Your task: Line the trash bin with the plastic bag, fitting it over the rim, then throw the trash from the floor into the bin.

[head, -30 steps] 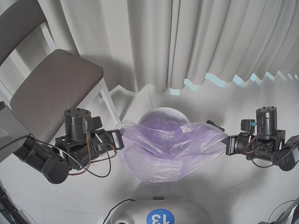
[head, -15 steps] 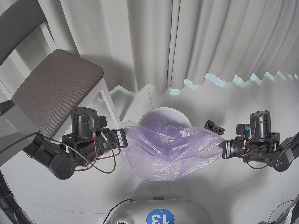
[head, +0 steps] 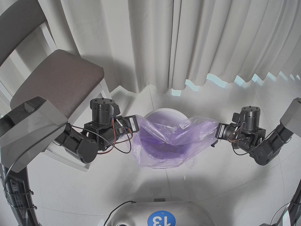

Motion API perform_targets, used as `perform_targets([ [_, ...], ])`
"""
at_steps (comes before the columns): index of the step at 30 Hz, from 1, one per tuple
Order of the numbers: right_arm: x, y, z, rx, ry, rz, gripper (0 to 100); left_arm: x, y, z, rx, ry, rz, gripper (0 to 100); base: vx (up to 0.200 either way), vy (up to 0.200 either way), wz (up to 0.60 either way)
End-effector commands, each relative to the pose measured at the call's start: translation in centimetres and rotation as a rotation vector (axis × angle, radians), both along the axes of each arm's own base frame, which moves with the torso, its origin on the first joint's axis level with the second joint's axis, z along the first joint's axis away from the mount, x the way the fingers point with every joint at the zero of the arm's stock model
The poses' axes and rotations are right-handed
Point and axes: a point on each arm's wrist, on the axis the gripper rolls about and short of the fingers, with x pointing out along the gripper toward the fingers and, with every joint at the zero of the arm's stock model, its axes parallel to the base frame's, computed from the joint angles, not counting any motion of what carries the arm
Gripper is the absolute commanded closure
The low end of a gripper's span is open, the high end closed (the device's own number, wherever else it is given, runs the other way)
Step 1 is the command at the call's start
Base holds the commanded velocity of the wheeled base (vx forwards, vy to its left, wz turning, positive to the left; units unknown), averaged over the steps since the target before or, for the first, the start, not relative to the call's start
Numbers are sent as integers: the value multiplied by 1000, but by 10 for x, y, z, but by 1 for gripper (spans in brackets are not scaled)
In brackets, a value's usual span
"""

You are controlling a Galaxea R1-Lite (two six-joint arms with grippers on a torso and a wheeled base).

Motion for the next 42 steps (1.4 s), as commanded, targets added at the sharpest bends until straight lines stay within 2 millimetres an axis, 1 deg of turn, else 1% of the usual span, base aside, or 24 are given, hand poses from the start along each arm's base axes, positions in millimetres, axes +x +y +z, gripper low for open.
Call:
perform_targets([
  [1, 8, -3, -12, -5, 24, -18, 100, 10, 3, -17, 17, 28, 31, 100, 0, 0, 0],
  [4, 9, -7, -12, -7, 30, -28, 100, 7, 7, -12, 18, 23, 45, 100, 0, 0, 0],
  [6, 7, -11, -16, -21, 73, -36, 100, -6, 13, -3, 22, 28, 48, 100, 0, 0, 0],
  [8, 2, -14, -13, -34, 111, -39, 100, -23, 17, 7, 27, 34, 40, 100, 0, 0, 0],
  [9, 1, -15, -11, -35, 114, -39, 100, -25, 18, 8, 27, 35, 40, 100, 0, 0, 0],
  [11, -10, -17, 7, -34, 117, -28, 100, -48, 27, 22, 25, 33, 28, 100, 0, 0, 0],
  [14, -32, -20, 34, -43, 88, -7, 100, -74, 36, 36, 18, 21, 16, 100, 0, 0, 0],
  [16, -45, -22, 47, -59, 65, 10, 100, -87, 42, 42, 14, 16, 10, 100, 0, 0, 0],
  [17, -56, -23, 56, -75, 44, 33, 100, -96, 46, 45, 12, 16, 1, 100, 0, 0, 0],
  [18, -61, -24, 59, -83, 36, 43, 100, -100, 48, 45, 11, 19, -7, 100, 0, 0, 0],
  [19, -66, -25, 61, -92, 28, 54, 100, -103, 49, 46, 11, 21, -16, 100, 0, 0, 0],
  [20, -66, -25, 61, -92, 28, 54, 100, -103, 49, 46, 11, 21, -16, 100, 0, 0, 0],
  [21, -75, -27, 63, -118, 21, 74, 100, -109, 50, 45, 13, 27, -22, 100, 0, 0, 0],
  [23, -79, -27, 64, -133, 16, 81, 100, -111, 51, 44, 14, 30, -24, 100, 0, 0, 0],
  [26, -88, -29, 65, -156, 11, 94, 100, -121, 50, 45, 15, 33, -41, 100, 0, 0, 0],
  [27, -89, -30, 65, -156, 11, 94, 100, -122, 50, 45, 15, 33, -43, 100, 0, 0, 0],
  [30, -98, -31, 66, -179, 4, 118, 100, -136, 50, 45, 17, 37, -66, 100, 0, 0, 0],
  [32, -103, -32, 65, -191, 10, 128, 100, -141, 51, 43, 22, 46, -72, 100, 0, 0, 0],
  [37, -109, -27, 62, -209, 34, 167, 100, -143, 52, 37, 34, 70, -69, 100, 0, 0, 0],
  [41, -106, -24, 57, -211, 53, 180, 100, -138, 50, 28, 47, 97, -69, 100, 0, 0, 0],
  [42, -103, -23, 52, -212, 67, 181, 100, -135, 48, 24, 50, 103, -66, 100, 0, 0, 0],
])
